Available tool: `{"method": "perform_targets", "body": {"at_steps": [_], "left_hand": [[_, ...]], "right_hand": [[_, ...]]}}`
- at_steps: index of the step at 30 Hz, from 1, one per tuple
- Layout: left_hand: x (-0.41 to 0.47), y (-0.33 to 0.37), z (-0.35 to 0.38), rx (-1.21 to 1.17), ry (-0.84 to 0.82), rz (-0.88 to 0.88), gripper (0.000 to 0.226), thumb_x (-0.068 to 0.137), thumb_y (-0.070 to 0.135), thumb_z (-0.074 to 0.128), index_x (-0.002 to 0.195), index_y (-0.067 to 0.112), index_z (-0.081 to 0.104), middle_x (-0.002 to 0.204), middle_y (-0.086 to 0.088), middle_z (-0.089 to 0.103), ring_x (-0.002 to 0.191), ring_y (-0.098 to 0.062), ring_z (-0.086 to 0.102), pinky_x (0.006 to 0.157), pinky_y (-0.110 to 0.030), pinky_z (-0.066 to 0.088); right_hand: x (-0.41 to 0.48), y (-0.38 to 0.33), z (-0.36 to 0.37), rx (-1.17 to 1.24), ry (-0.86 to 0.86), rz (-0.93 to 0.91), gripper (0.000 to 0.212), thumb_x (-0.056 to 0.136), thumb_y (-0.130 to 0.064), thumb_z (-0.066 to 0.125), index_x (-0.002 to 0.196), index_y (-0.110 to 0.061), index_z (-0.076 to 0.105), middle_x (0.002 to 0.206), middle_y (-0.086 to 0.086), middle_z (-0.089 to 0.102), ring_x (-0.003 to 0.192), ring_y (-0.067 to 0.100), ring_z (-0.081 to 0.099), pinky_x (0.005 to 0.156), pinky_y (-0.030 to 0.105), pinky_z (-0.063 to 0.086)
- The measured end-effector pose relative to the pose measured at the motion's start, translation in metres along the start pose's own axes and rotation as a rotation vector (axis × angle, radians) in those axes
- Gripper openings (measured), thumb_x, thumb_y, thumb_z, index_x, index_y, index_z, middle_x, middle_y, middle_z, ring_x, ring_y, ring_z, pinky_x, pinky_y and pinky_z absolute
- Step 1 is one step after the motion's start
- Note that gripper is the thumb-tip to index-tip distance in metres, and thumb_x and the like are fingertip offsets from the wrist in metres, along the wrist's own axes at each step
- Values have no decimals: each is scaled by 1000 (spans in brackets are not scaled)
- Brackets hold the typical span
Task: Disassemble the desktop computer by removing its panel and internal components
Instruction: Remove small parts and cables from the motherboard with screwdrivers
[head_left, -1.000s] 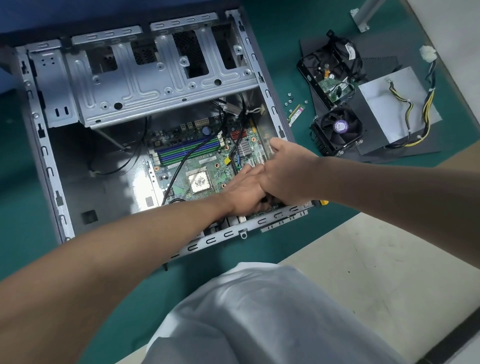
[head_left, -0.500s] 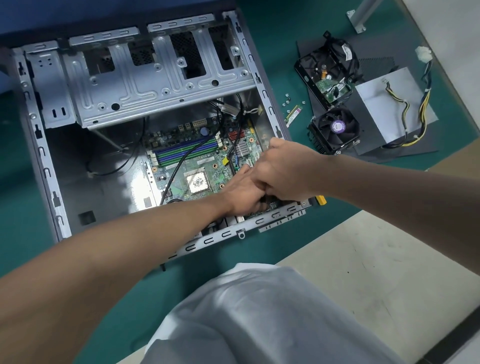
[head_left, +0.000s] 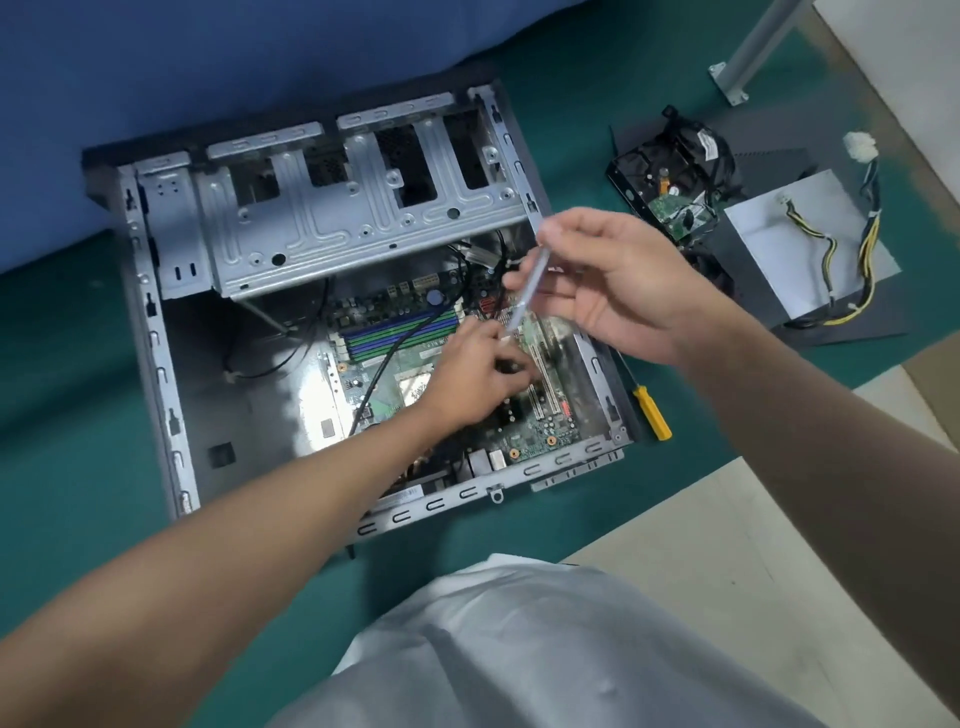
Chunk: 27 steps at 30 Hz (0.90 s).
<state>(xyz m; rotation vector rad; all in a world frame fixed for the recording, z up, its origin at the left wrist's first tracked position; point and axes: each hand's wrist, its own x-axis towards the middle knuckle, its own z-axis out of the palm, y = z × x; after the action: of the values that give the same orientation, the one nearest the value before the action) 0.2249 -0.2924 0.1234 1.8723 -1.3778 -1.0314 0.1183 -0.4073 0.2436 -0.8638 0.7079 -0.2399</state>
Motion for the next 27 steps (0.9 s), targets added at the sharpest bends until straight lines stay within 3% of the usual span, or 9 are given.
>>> {"method": "perform_targets", "body": {"at_steps": [3,6,8,10,12,15,18,23,27], "left_hand": [[-5,16,-18,-275,153,-131,11,80,16,76,85,25,75,85,6,64,83,-6,53,81,-27,41],[-8,36,-35,-540,297,-249,10,80,15,77,78,25,78,82,9,73,81,-4,65,78,-20,49],[-6,50,-44,-684,366,-334,10,79,18,76,75,27,78,85,10,75,89,-4,66,87,-24,47],[-2,64,-50,-797,408,-401,6,79,18,76,77,23,78,88,7,75,91,-7,65,93,-29,44],[3,78,-52,-874,411,-427,5,81,15,74,80,18,78,84,6,75,78,-4,62,84,-27,43],[9,90,-50,-930,407,-451,5,81,11,72,83,11,77,74,7,71,58,3,56,72,-23,40],[13,95,-45,-931,393,-470,5,81,9,72,82,10,76,71,7,70,52,4,53,64,-21,38],[18,97,-38,-939,358,-531,8,79,9,73,73,13,77,70,4,69,59,-6,46,53,-20,35],[22,95,-34,-923,329,-556,5,78,11,76,72,13,76,64,5,63,66,-12,44,58,-25,32]], "right_hand": [[6,-3,2,164,137,-6,12,99,-9,46,97,-3,56,73,9,56,65,20,60,62,31,55],[12,-10,3,-29,212,-53,10,98,-8,47,101,-5,57,69,4,48,50,12,38,43,23,32],[13,-15,1,-463,251,-183,7,93,-13,58,99,-10,61,65,-1,49,47,9,34,43,22,26],[11,-17,0,-1034,240,-345,8,88,-20,65,95,-16,64,63,-2,54,49,6,40,52,22,35],[8,-14,-3,-1315,175,-431,10,88,-26,65,92,-17,66,68,-2,61,55,6,46,62,26,40],[5,-11,-12,-1409,178,-488,14,92,-30,60,97,-18,67,77,-2,65,67,16,53,72,37,49],[3,-8,-22,-1504,215,-548,15,93,-33,58,99,-22,65,84,-4,68,75,21,58,72,41,51],[2,-6,-36,-1640,245,-560,20,95,-34,53,101,-21,65,94,-1,68,89,28,61,73,42,50],[-5,-2,-42,-1687,256,-606,22,95,-33,51,99,-18,66,91,-1,66,84,29,61,66,42,50]]}}
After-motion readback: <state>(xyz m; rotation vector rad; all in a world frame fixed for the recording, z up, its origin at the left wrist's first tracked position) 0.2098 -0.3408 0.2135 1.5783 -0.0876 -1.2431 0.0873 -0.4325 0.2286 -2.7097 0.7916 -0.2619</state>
